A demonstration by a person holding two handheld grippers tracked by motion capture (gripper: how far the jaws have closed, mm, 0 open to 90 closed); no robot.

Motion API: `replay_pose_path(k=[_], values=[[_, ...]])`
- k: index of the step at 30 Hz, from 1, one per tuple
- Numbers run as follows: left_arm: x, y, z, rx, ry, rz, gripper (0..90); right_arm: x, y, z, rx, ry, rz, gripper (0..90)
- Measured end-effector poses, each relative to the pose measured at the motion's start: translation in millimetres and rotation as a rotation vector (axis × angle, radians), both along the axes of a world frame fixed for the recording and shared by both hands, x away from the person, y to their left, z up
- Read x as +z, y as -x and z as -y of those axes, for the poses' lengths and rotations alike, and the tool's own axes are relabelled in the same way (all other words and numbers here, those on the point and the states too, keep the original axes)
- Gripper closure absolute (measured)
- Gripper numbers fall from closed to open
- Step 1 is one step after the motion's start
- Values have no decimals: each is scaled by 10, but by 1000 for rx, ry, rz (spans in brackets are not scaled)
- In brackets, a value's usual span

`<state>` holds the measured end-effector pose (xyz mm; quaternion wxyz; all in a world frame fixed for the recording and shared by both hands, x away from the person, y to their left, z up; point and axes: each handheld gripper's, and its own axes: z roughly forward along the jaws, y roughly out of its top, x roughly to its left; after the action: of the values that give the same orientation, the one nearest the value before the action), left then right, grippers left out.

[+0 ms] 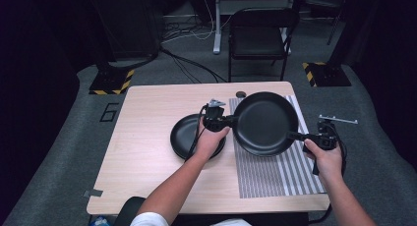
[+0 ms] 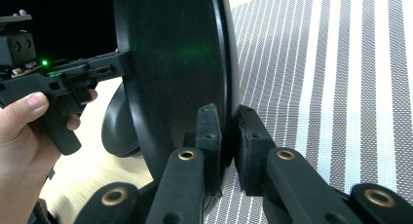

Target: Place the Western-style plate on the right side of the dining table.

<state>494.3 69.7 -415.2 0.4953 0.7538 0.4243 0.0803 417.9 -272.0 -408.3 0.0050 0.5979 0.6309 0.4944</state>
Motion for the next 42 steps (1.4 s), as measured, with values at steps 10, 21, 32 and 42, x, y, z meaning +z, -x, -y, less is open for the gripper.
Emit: replay_pose_path(k=[10,21,32,42], values=[[-39,-28,69,-15,-5,-1,775,-59,1,72,-20,-18,-16,819],[-106,-54,136,-22,-9,-13,774,-102,7,128,-24,-9,-13,819],[-199,-89,212,-40,-13,-37,774,-185,5,197,-44,-14,-29,821],[-284,-101,265,-42,-11,-51,774,-276,9,251,-54,-22,-41,821]])
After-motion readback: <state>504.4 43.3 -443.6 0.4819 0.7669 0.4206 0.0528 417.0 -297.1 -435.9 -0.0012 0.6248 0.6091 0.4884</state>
